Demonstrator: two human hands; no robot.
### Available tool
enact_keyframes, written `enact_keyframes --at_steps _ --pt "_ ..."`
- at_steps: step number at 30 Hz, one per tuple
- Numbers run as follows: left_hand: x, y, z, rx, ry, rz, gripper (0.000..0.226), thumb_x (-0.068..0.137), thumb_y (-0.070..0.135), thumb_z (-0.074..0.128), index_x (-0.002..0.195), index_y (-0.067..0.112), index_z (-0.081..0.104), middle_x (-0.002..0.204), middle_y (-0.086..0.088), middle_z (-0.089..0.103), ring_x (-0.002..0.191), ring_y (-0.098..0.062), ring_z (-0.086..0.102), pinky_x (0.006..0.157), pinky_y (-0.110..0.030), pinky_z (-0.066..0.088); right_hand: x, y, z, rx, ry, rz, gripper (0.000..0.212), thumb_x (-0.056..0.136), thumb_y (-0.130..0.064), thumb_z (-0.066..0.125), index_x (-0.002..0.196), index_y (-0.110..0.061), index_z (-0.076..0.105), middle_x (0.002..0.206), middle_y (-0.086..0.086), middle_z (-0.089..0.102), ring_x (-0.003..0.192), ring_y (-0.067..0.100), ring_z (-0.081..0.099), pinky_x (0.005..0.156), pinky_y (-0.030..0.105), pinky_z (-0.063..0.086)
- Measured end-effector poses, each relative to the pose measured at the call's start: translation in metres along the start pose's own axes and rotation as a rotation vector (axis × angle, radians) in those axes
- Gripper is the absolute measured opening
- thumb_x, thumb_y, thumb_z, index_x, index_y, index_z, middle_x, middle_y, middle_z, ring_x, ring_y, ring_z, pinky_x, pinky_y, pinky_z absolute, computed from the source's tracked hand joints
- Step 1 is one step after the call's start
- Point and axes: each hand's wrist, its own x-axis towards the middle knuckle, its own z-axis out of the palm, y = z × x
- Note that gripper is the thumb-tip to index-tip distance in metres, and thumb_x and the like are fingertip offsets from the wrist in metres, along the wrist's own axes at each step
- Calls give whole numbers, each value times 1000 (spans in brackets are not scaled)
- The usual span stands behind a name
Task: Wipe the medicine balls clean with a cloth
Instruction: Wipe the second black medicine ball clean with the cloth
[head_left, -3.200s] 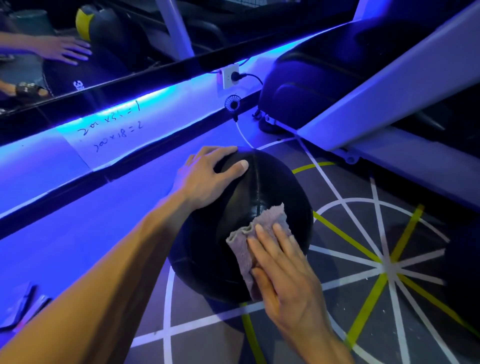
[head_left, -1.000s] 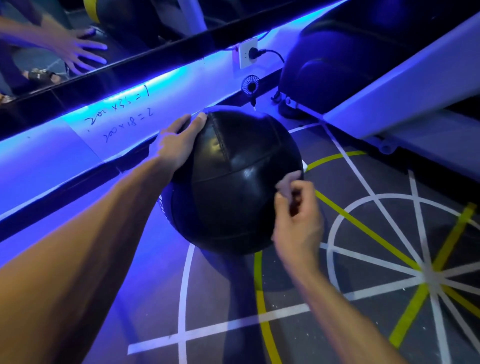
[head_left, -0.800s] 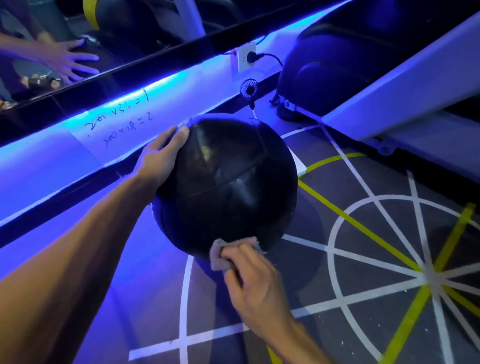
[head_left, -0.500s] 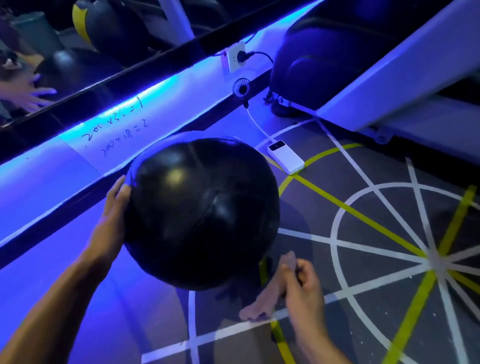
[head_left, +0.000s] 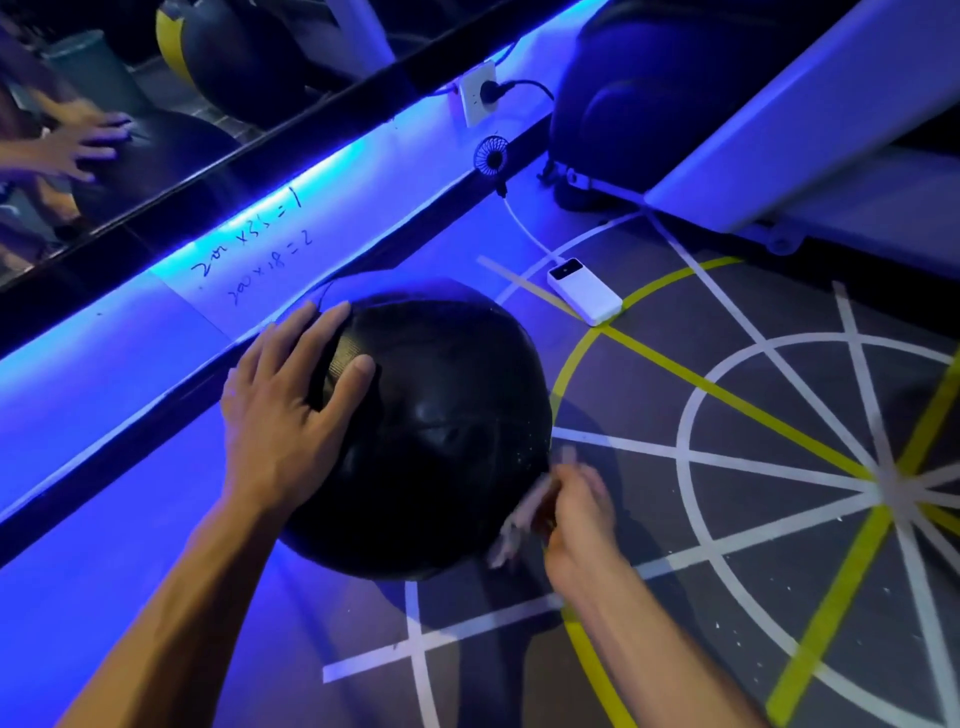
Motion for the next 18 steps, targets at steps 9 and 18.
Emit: enact_keyframes --at_steps 9,18 --pt "-13 12 2 10 33 -7 55 93 68 43 145 51 47 156 17 43 148 -20 34 120 -55 25 -15 19 -17 -453 -26 -345 20 103 -46 46 101 -28 53 80 4 68 79 29 69 70 41 55" --pt "-33 13 1 25 51 -5 57 93 66 46 147 47 48 159 15 40 150 -22 30 121 -54 24 -58 -27 25 -460 -259 -724 3 103 -33 55 103 -30 56 76 -1 65 66 21 66 61 36 53"
